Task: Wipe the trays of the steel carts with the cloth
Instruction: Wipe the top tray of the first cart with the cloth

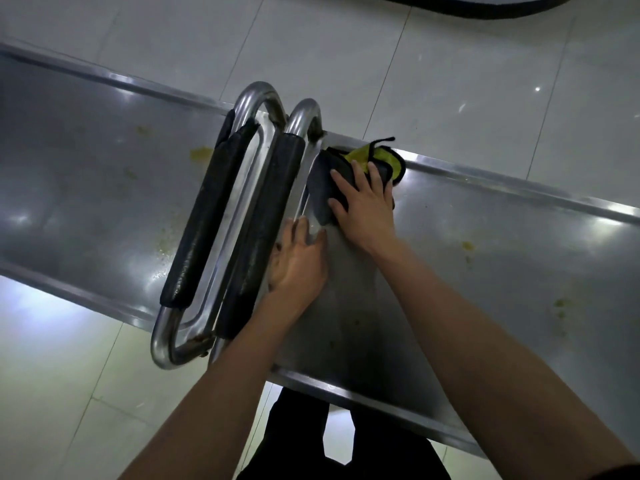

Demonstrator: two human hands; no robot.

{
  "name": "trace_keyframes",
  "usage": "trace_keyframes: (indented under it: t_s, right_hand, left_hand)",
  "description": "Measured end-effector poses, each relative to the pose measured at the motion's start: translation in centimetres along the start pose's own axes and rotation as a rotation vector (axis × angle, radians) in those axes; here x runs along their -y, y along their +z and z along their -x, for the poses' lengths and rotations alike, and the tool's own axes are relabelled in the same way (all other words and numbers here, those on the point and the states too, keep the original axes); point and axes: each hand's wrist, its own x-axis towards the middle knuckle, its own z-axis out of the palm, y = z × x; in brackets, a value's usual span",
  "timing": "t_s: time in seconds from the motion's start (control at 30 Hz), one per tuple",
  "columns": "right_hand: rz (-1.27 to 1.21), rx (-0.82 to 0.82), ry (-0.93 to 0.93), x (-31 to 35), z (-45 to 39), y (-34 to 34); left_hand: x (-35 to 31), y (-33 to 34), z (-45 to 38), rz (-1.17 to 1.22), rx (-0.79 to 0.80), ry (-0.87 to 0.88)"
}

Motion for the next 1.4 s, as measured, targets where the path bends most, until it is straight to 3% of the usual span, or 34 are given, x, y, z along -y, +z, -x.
trace_keyframes:
  t_s: [0.43,0.57,0.73,0.9,1.2,1.4]
  right_hand:
    - [-0.038,-0.041,-0.061,-1.3,-0.1,-0.5]
    - [-0.041,-0.11,0.03,-3.6,1.2,-1.3]
    - [-0.029,-0.16,0.093,-6.6,3.1,-2.6]
    - [-0.011,-0.141,0.191,-9.1,5.0,-3.6]
    - [0.041,-0.221,0.464,-20.5,12.2,-7.1]
    - [0.137,-0.15,0.557,-23.8,13.5,-8.2]
  left_hand:
    - [-0.9,0.6,-0.2,-0.149,-0.106,0.091]
    - [-2.1,-0.3,-1.1,-0.143,-0.067,0.07]
    - [-4.4,-0.8,-2.3,-0.081,-0.105,0.29]
    - [-6.3,0.1,-3.2,-0.109,-0.072,0.255]
    - [-7.0,1.2,-3.7,-0.05,-0.189,0.27]
    - [-6.9,2.0,-3.9,-0.155,-0.144,0.272]
